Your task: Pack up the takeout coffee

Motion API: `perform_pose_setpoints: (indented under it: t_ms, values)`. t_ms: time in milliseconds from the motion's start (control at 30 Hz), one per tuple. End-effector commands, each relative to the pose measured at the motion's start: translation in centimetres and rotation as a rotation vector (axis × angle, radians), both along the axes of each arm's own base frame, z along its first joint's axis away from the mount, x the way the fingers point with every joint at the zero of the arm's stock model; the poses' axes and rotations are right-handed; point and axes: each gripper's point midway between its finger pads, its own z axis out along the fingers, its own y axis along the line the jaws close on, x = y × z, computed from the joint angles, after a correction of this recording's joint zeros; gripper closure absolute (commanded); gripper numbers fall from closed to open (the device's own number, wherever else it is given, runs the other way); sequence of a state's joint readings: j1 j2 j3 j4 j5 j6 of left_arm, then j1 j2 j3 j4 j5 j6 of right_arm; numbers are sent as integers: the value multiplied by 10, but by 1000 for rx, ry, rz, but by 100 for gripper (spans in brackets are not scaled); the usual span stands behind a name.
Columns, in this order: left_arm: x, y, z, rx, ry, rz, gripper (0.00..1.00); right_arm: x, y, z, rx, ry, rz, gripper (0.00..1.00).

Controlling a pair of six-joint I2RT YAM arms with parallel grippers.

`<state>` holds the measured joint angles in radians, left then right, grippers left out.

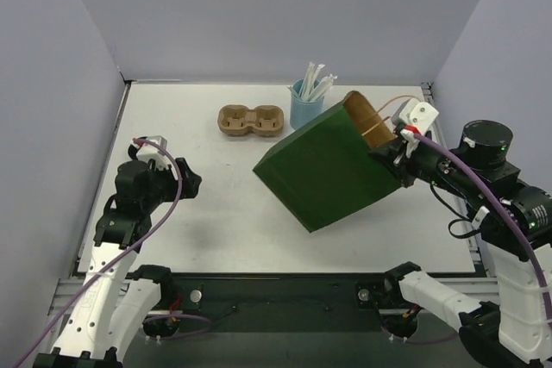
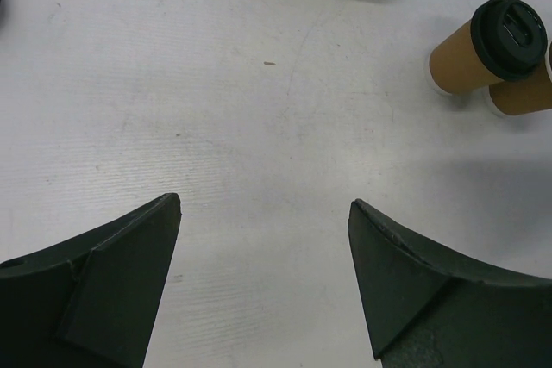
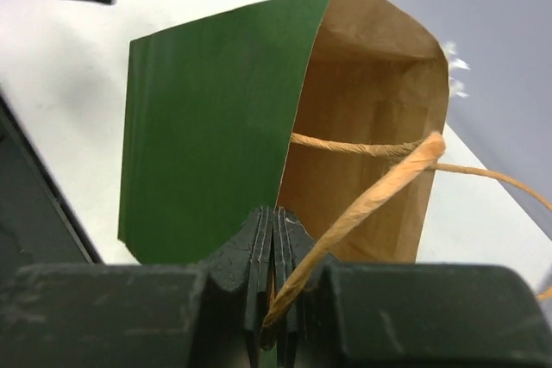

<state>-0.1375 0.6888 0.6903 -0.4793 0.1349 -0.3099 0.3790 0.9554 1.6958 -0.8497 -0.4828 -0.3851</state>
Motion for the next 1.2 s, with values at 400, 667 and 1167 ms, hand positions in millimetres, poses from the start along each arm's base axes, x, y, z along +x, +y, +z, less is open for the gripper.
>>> perform_pose_setpoints:
  t_ms: [400,667,1167]
  values:
    - [5,22,1,50,20,123,11,-9,80,-75,-438,-116,312,100]
    - [1,22,11,35,-32,125,11,-19,136,-109,-600,-183,375,100]
    - [0,28,11,58,-23,164,7,-4,164,-151,-802,-204,278,100]
